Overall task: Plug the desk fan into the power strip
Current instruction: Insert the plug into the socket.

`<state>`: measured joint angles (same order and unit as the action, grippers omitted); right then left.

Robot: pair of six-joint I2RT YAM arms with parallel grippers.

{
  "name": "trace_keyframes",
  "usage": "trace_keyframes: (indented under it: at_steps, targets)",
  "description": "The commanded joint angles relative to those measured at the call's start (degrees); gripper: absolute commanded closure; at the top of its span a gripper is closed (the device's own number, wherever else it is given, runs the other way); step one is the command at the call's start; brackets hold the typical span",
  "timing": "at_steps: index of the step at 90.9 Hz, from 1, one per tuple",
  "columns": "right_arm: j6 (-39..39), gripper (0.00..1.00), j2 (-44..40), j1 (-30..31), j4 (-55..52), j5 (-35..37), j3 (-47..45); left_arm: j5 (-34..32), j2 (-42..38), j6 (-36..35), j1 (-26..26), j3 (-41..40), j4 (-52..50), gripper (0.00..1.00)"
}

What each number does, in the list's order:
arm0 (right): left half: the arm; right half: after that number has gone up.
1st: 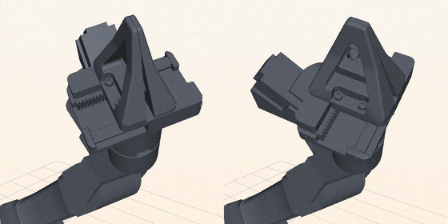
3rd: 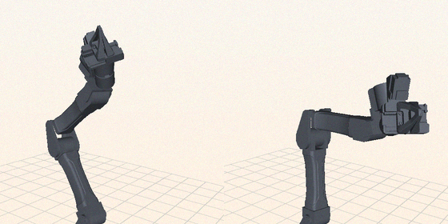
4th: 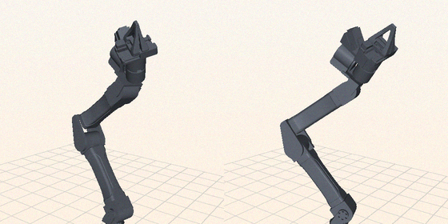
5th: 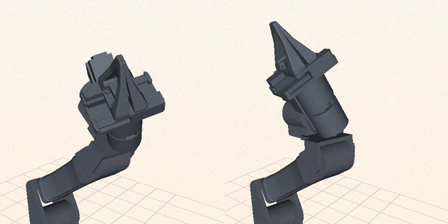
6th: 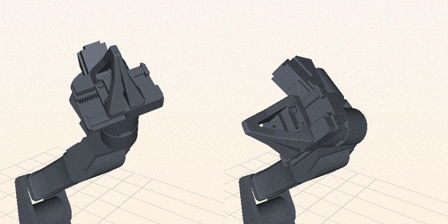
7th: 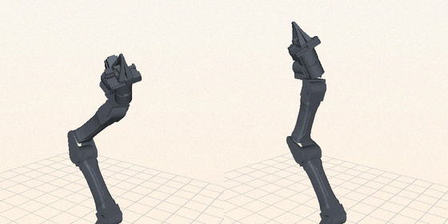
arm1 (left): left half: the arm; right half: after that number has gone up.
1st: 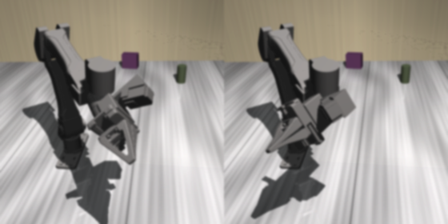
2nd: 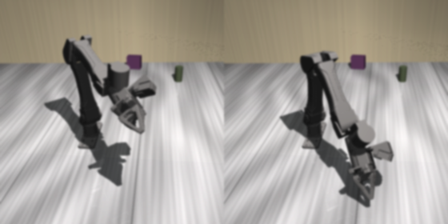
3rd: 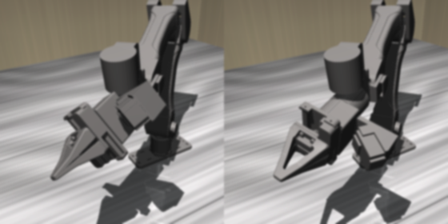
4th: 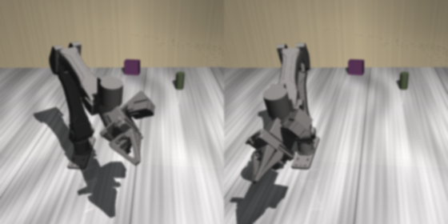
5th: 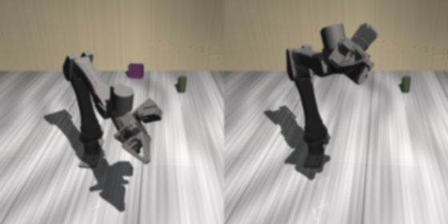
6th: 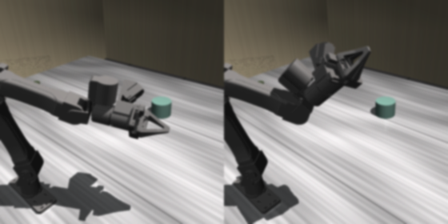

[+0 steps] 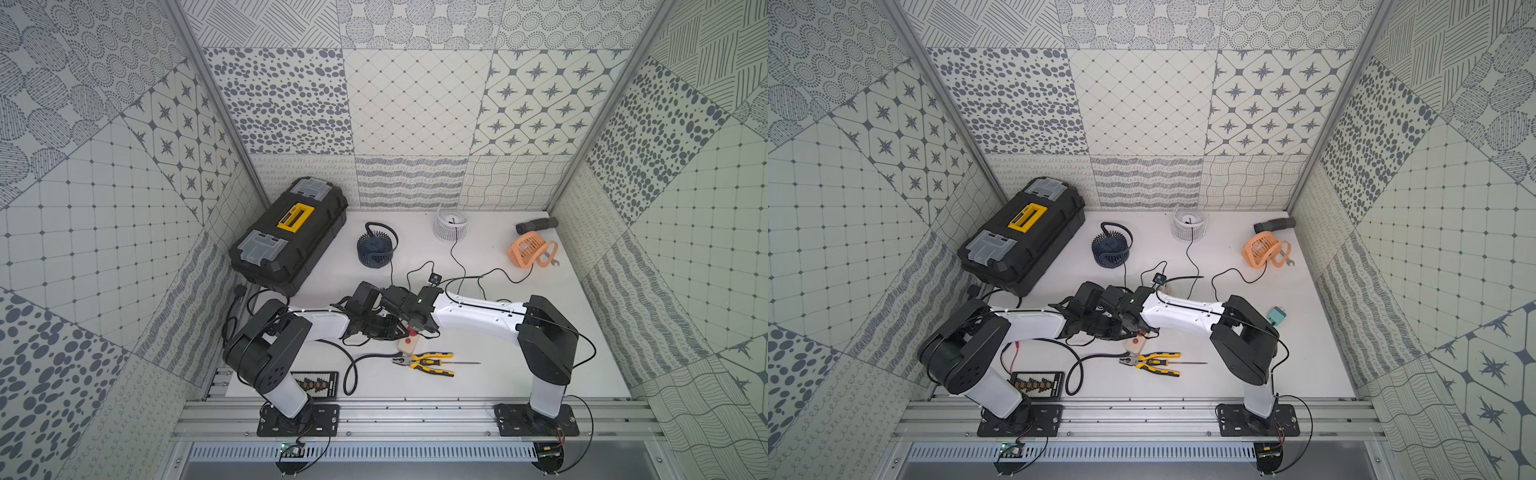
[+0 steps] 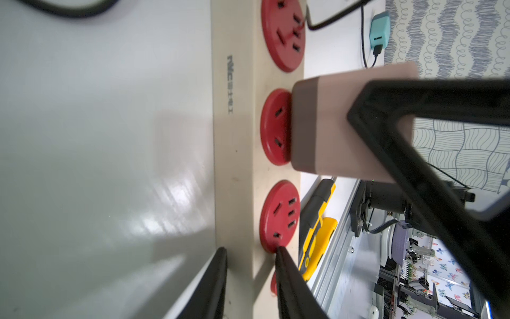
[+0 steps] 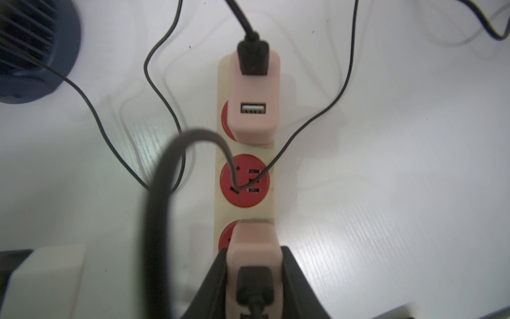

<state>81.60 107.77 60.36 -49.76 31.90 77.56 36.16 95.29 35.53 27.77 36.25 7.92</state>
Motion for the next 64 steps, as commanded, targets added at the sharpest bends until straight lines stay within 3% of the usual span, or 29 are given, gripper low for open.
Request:
trace_keyframes:
  at_steps: [1, 14, 32, 64]
  targets:
    - [-0.24, 1.00, 8.25, 0.70, -0.11, -8.78, -3.01, -2.94, 1.29, 1.72, -0.65, -0.73, 0.27, 0.69]
    - [0.35, 1.00, 12.14, 0.81, 0.21, -11.59, -1.69, -2.68, 1.49, 1.91, -0.78, -0.57, 0.50, 0.69]
    - [1.35, 1.00, 9.25, -1.02, 6.75, -14.26, -10.68, -2.40, 1.65, 1.96, -0.95, -0.46, 0.55, 0.69]
    - [1.03, 1.00, 10.17, 4.14, 0.56, -14.96, -6.90, -2.68, 1.28, 1.82, -0.96, -0.68, -0.01, 0.69]
